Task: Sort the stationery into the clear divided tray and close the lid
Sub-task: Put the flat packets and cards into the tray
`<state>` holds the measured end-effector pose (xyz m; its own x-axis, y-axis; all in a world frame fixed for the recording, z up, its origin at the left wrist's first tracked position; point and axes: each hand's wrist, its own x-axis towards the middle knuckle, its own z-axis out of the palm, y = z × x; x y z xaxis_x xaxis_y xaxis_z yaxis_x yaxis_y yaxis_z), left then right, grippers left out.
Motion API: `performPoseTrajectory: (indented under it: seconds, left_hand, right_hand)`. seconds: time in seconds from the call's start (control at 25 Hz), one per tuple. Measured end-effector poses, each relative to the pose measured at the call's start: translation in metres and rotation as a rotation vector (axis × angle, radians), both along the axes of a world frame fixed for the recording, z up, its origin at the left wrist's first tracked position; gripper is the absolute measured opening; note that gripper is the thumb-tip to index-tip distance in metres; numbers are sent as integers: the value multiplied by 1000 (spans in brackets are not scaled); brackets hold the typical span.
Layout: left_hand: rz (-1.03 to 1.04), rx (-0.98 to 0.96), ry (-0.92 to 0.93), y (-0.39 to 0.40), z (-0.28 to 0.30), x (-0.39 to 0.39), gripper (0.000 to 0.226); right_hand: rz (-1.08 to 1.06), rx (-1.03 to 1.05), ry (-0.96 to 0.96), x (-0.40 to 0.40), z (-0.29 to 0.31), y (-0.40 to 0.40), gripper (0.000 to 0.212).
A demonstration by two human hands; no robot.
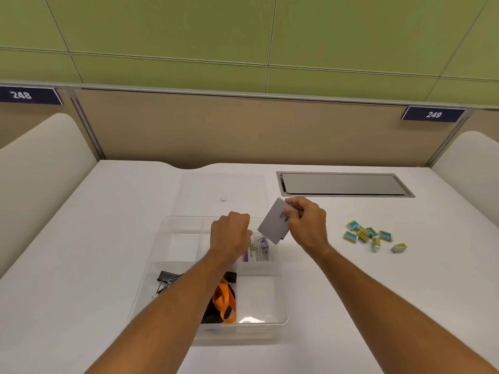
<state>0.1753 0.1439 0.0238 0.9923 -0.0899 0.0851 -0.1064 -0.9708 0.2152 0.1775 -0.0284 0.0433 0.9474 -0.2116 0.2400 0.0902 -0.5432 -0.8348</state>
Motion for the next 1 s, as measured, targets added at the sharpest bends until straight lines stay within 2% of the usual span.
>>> performPoseTrajectory:
  seconds: [0.12,0.44,0.56,0.84,1.0]
  left_hand:
    - [-8,75,-113,21,-2,0,30]
    - [51,103,-14,62,-11,-3,53]
    - [52,112,24,65,-12,-5,59]
    - [17,102,48,63,-17,-10,73]
    - [-17,120,42,56,-22,-13,86]
  right_hand:
    - [107,-69,125,11,-5,16,15]
    - [315,-348,387,35,-25,42,23]
    - [342,-440,404,32,-30,51,27]
    - [362,-428,377,17,-31,50,37]
    - [333,-610,255,-1,-26,40,59]
